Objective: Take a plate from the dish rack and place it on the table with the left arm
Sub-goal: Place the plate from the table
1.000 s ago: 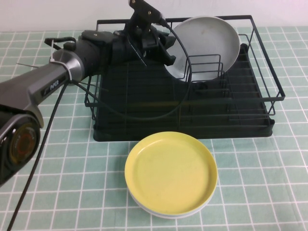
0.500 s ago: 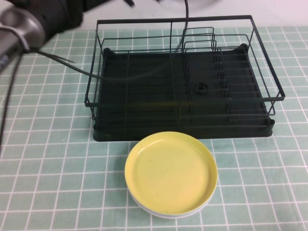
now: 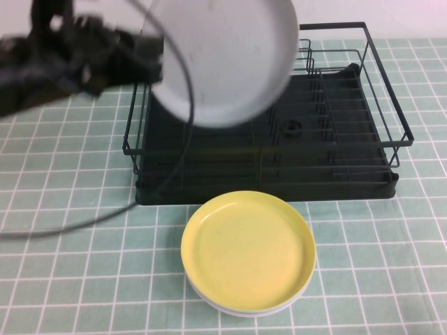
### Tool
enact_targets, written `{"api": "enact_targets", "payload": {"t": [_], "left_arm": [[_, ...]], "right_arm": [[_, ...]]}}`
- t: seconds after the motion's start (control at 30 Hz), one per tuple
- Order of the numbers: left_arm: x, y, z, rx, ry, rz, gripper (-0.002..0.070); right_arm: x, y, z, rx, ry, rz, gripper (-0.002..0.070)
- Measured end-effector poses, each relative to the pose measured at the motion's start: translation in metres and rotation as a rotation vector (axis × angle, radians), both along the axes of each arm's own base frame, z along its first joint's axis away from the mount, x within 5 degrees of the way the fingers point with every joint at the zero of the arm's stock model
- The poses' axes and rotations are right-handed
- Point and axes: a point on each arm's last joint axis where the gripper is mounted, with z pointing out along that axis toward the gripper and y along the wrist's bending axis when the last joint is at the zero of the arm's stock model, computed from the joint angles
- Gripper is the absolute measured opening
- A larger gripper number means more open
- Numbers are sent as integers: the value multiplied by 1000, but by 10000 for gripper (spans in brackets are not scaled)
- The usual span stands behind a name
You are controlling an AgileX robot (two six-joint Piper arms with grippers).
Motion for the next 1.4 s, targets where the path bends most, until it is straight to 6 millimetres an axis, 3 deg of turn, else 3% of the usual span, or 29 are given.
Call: {"api": "enact_targets", "payload": {"t": [0.23,0.47,0.63,1.0,1.1,1.27,1.4], "left_arm": [[-61,7,4,-105,284,-226,31],[-79,11,-34,-2,559,-257,31],[-77,10,-67,9,685,-245,31],[-42,1,-128,14,811,-257,51],[-35,-2,-137,1,795,-266,132],[-28,-4,-143,-22,758,-263,353],[-27,-4,-143,-16,739,-276,414]], "right_arm": [[0,0,0,0,0,0,-20],[0,0,0,0,0,0,-20],[0,0,0,0,0,0,-20],[0,0,0,0,0,0,-20],[0,0,0,0,0,0,-20],[0,0,0,0,0,0,-20],[0,0,0,0,0,0,-20]]}}
